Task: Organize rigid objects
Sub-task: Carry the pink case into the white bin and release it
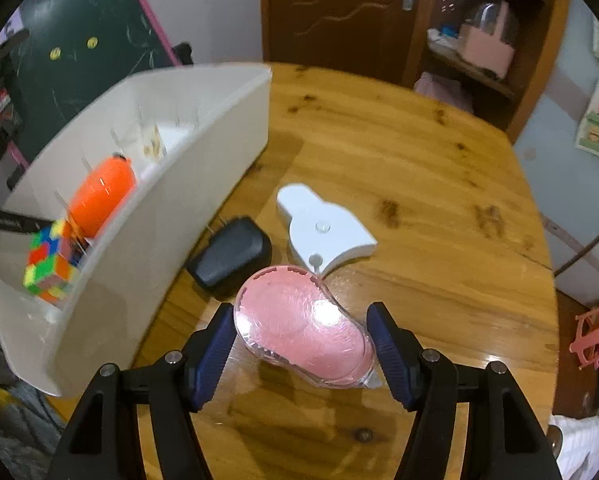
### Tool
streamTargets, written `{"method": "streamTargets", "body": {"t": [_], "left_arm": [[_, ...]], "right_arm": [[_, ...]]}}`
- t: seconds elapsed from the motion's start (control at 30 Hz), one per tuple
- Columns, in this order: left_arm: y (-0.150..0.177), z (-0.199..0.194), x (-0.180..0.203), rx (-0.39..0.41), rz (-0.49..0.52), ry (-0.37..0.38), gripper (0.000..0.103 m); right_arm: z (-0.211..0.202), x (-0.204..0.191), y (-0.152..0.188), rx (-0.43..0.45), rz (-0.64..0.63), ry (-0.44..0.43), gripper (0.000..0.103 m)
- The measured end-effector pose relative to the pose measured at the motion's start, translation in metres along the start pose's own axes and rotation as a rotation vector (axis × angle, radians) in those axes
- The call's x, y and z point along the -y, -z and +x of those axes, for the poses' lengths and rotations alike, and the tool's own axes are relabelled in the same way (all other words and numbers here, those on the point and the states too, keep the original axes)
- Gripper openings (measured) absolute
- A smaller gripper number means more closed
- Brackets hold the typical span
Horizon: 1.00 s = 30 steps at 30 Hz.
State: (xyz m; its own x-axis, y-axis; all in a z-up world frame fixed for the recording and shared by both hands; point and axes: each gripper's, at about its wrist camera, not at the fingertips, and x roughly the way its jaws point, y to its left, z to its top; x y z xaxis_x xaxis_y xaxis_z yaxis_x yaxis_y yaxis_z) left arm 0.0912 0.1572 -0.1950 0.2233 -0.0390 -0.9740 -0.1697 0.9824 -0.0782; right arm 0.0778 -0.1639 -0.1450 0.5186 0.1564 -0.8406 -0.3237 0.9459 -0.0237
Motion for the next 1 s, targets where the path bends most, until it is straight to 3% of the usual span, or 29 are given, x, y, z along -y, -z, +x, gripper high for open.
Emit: {"method": "streamTargets", "body": {"t": [0.23, 0.53, 0.77, 1.0], "left_arm": [[0.000, -0.001, 0.001, 0.007, 0.008, 0.012, 0.031], [0.000, -0.002, 0.004, 0.000, 0.027, 0.001, 0.031], [0.000, -0.002, 0.006, 0.004, 0.026, -0.006, 0.031], [0.001, -0.004, 0.008, 0.006, 0.029, -0.013, 0.031]], "right_arm": [[-0.045, -0.020, -0.030, 0.109, 0.025, 0.001, 0.067], [-0.076, -0.061, -0.081, 0.248, 0.017, -0.078, 0.067], [-0.048, -0.089, -0.112, 0.221, 0.012, -0.124, 0.067], [0.008, -0.106, -0.116, 0.084, 0.044, -0.113, 0.068]]}}
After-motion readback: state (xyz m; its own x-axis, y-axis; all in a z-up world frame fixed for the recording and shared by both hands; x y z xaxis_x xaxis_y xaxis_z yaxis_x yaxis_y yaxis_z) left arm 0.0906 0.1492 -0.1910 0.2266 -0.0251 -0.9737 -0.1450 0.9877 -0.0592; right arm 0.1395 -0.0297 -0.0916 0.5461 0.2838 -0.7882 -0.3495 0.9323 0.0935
